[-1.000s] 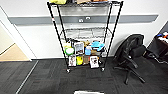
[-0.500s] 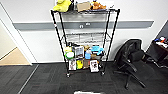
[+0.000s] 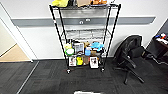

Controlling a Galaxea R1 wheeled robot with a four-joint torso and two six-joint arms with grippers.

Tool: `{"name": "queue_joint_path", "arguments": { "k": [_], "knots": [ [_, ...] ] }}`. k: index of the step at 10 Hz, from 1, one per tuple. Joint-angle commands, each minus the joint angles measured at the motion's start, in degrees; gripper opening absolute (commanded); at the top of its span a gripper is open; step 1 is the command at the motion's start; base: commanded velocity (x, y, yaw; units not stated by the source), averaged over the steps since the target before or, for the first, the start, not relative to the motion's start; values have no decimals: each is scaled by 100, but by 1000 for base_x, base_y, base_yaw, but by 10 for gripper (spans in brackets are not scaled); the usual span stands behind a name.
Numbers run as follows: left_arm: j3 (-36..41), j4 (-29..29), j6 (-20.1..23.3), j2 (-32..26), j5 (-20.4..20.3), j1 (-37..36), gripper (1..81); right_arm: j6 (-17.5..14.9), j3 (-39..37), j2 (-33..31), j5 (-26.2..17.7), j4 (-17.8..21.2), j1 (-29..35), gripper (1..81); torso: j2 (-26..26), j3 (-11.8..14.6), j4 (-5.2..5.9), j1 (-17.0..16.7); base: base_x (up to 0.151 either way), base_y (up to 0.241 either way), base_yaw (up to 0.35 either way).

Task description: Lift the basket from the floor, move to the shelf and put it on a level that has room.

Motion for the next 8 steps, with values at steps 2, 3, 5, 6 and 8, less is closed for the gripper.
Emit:
{"name": "queue_joint_path", "arguments": {
  "k": [2,3,5,6,8],
  "knots": [
    [240,-178,-51,-29,170,-689,10,-20,310,12,-300,168,614,10,194,0,0,-120,0,0,0],
    [258,-178,-51,-29,170,-682,10,-20,310,12,-300,168,597,10,360,0,0,-195,0,0,0],
    [275,-170,-42,-46,170,-690,10,-20,336,12,-300,168,579,10,472,435,0,-232,0,0,0],
    [275,-161,-17,-46,170,-690,10,-20,354,12,-300,168,588,10,496,565,0,-236,0,0,0],
    [275,-161,89,-38,170,-690,10,-20,354,11,-300,168,579,10,502,874,0,-241,0,0,0]
  ]
}}
